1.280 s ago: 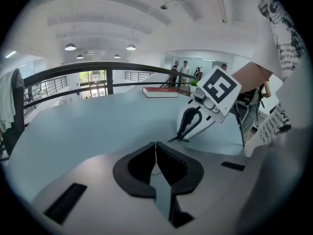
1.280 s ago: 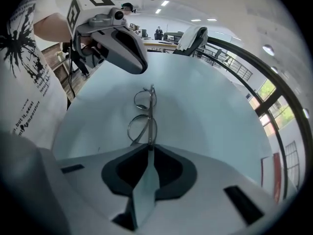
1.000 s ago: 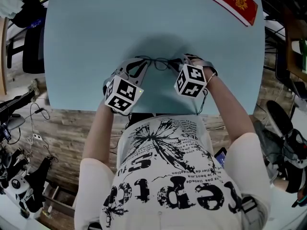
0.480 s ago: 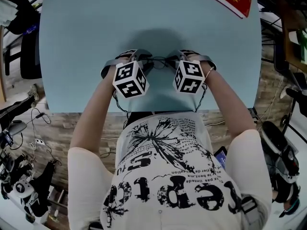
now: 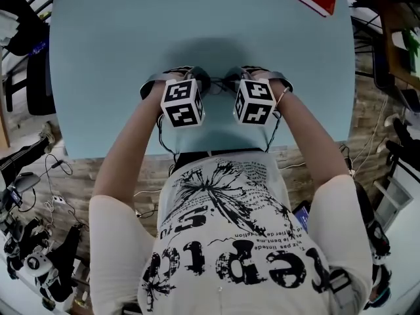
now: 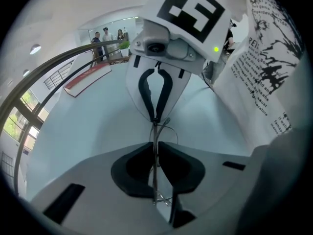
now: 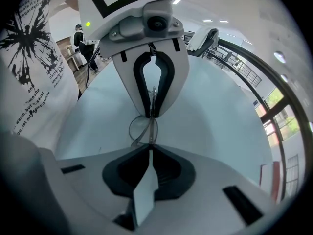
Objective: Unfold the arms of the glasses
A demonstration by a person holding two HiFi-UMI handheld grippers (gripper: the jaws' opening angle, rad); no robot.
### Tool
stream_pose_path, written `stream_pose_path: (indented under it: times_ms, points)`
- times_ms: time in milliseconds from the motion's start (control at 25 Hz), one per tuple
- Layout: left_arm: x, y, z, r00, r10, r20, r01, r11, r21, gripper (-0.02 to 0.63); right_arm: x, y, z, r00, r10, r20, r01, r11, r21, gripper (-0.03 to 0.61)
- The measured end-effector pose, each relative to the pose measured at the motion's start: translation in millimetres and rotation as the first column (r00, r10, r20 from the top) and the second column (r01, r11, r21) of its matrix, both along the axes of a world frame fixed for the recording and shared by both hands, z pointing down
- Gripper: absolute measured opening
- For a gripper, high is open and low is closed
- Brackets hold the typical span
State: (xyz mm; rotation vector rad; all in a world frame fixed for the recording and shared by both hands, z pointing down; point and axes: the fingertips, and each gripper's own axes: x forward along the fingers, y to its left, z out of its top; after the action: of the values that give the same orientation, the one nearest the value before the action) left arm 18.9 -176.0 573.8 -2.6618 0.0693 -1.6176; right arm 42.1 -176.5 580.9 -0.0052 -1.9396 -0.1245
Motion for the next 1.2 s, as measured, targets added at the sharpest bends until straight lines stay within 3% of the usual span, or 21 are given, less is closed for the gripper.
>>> stream_pose_path:
  times_ms: [160,440,880,1200]
  points:
    - [2,1,-2,1.0,0.018,-0.016,-0.018,0.999,0.035,0.035,3,2,-1,1.0,0.011,-0.003,-0.011,1.0,-0.005,0.034]
    - [5,7,-8,0.997,0.01,-0.082,-0.008,1.0,0.025,0.035,6,8,-1,0.999,0.034,0.002,-0.034,0.999,-0.024,0.034]
    - [3,14,-31,0.973,-0.053,-0.226,0.06,0.998,0.026,0.034,16,18,5,0.999,0.038,-0.022,-0.039,0.999,-0.006,0.034]
    - [-17,21,-54,0.961,-0.088,-0.261,0.107,0.993,0.058,0.032,14,27,-3,0.999,0.041,-0.032,-0.041,0.999,0.0,0.034]
